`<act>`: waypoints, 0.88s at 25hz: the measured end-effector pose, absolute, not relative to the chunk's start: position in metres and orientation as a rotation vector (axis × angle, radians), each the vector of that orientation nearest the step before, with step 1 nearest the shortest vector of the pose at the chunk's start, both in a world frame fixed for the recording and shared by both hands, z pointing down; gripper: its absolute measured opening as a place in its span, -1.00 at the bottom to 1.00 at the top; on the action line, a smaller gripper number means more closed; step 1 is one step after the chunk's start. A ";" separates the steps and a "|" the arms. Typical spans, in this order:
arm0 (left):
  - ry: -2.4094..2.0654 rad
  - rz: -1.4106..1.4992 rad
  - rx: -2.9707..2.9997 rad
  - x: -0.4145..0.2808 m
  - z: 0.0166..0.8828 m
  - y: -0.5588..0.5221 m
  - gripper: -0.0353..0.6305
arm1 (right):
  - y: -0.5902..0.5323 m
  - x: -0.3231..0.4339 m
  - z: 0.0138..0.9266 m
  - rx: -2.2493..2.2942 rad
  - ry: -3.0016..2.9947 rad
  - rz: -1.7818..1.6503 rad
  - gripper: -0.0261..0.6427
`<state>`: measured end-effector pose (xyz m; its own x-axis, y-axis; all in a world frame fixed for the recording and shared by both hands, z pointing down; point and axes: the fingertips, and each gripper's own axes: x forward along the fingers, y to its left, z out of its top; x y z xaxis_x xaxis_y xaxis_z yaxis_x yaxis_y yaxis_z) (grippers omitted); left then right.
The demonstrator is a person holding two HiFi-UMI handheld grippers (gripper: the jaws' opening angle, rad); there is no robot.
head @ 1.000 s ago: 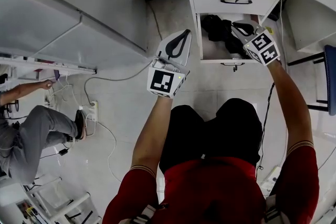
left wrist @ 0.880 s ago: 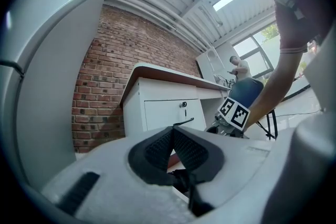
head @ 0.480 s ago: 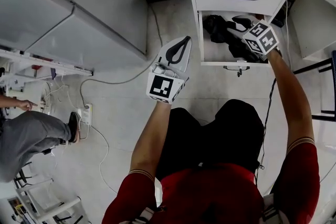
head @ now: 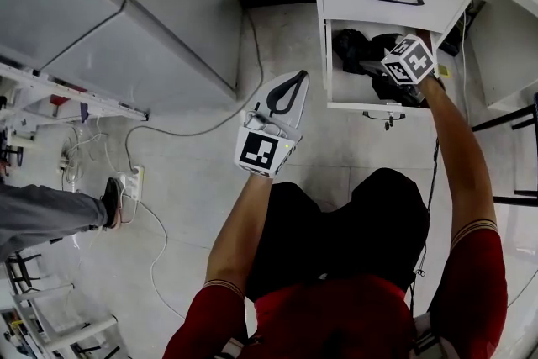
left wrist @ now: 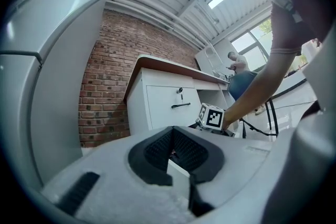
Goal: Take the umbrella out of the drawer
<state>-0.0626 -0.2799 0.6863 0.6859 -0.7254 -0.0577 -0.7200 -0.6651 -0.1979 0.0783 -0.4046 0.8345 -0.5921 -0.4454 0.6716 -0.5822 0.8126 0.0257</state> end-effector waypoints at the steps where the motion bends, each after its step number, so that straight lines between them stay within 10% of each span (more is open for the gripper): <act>1: 1.171 -0.028 -2.687 -0.064 0.684 -0.278 -0.88 | -0.404 0.076 0.838 0.743 -2.293 0.265 0.09; 22: 1.216 -0.048 -2.702 -0.088 0.702 -0.276 -0.88 | -0.414 0.064 0.899 0.644 -2.116 0.323 0.13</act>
